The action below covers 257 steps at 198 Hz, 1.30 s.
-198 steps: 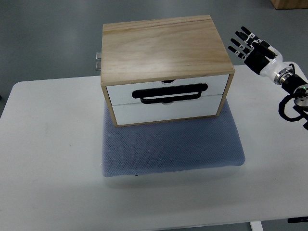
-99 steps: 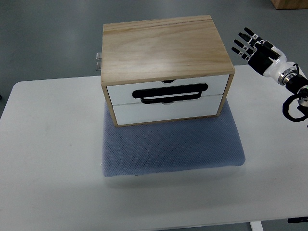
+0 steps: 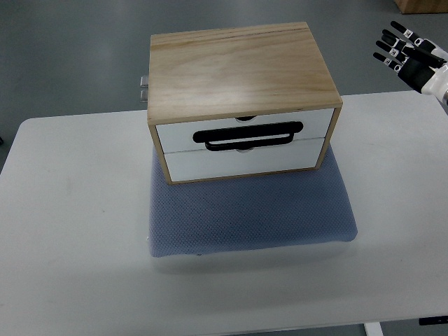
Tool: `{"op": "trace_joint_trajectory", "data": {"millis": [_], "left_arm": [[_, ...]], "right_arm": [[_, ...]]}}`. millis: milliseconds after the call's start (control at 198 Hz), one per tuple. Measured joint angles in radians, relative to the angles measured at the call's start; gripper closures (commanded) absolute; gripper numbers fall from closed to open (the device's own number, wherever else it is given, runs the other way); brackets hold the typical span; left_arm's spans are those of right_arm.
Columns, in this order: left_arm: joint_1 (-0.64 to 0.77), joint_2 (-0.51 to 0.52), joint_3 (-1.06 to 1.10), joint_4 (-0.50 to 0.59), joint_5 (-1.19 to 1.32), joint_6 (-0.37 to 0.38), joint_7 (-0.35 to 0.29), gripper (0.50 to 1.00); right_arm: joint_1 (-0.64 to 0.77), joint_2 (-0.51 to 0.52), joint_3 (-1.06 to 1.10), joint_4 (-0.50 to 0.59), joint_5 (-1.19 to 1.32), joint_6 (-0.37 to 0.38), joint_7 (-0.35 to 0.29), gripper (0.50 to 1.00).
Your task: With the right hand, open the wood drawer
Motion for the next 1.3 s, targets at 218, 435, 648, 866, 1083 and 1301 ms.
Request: {"op": "trace_joint_trajectory", "data": {"millis": [218, 435, 648, 866, 1083, 1301], "left_arm": [[0.0, 0.0, 0.0, 0.0, 0.0, 0.0, 0.0, 0.5], [0.0, 0.0, 0.0, 0.0, 0.0, 0.0, 0.0, 0.5], [0.0, 0.0, 0.0, 0.0, 0.0, 0.0, 0.0, 0.5], [0.0, 0.0, 0.0, 0.0, 0.0, 0.0, 0.0, 0.5], [0.0, 0.0, 0.0, 0.0, 0.0, 0.0, 0.0, 0.5], [0.0, 0.0, 0.0, 0.0, 0.0, 0.0, 0.0, 0.5]], "right_arm": [[0.0, -0.098, 0.001, 0.129, -0.096, 0.025, 0.049, 0.556], [0.004, -0.208, 0.002, 0.308, -0.326, 0.033, 0.2, 0.556], [0.056, -0.362, -0.027, 0.492, -0.488, 0.109, 0.217, 0.556], [0.205, -0.48, -0.182, 0.635, -0.576, 0.133, 0.227, 0.556], [0.385, -0.482, -0.366, 0.762, -0.698, 0.133, 0.231, 0.556], [0.526, -0.43, -0.45, 0.847, -0.8, 0.133, 0.225, 0.556]]}}
